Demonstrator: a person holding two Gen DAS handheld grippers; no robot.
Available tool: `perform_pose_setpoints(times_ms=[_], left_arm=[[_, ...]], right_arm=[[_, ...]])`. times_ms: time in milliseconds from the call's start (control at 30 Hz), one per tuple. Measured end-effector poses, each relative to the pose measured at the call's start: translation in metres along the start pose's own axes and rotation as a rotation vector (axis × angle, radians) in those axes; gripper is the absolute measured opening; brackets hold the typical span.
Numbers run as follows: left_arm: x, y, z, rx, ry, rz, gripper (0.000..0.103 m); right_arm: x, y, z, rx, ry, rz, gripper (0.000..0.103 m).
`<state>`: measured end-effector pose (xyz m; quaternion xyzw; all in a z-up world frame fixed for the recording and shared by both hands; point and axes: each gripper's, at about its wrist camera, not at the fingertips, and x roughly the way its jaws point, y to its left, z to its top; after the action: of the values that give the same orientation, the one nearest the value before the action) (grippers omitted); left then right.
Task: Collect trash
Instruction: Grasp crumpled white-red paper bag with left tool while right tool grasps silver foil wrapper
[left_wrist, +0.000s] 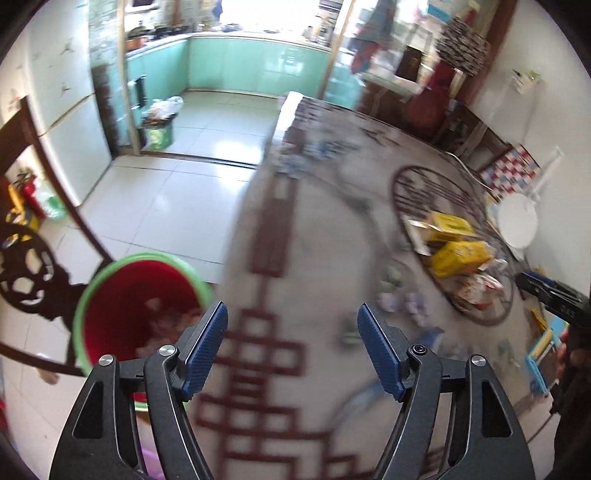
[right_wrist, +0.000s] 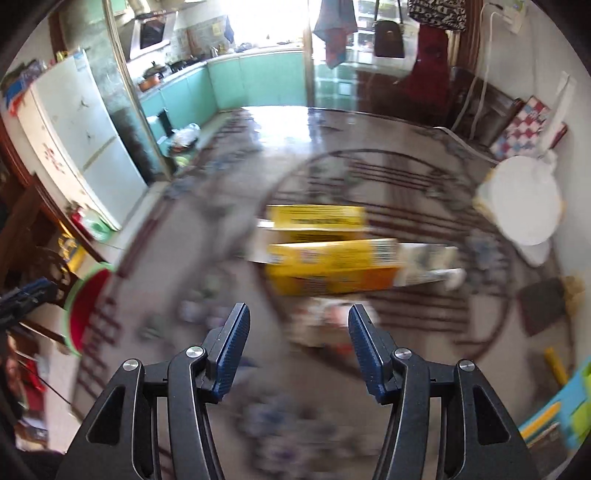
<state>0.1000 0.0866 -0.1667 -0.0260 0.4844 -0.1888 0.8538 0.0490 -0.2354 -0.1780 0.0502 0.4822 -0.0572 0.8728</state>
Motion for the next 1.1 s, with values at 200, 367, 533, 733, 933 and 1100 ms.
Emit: perform_pose_setpoints(times_ms=[200, 367, 533, 733, 933, 1100], left_arm=[[0.031, -0.116, -0.005, 0.130, 0.063, -0.116, 0.075], [0.061, -0.190, -0.009, 0.247, 0.134, -0.155, 0.076], [0.084, -0.228, -0.007, 0.305, 0.188, -0.140, 0.076], [0.113, -0.247, -0.003, 0.302, 0.239, -0.116, 0.076], [0.138, -0.261, 0.000, 0.299, 0.288, -0.104, 0.076], [0.152, -0.262, -0.006, 0.295, 0.343, -0.110, 0.049]], right_arm=[[0.017, -0.089, 0.012, -0.139, 0.024, -0.072, 0.054], [0.057, -0.115, 0.027, -0.279, 0.069, -0.089, 0.054], [0.089, -0.112, 0.027, -0.412, 0.135, -0.074, 0.054], [0.116, -0.119, 0.024, -0.400, 0.152, -0.082, 0.047], [0.127, -0.131, 0.024, -0.285, 0.155, -0.007, 0.000], [0.114, -0.141, 0.027, -0.164, 0.101, 0.043, 0.000]])
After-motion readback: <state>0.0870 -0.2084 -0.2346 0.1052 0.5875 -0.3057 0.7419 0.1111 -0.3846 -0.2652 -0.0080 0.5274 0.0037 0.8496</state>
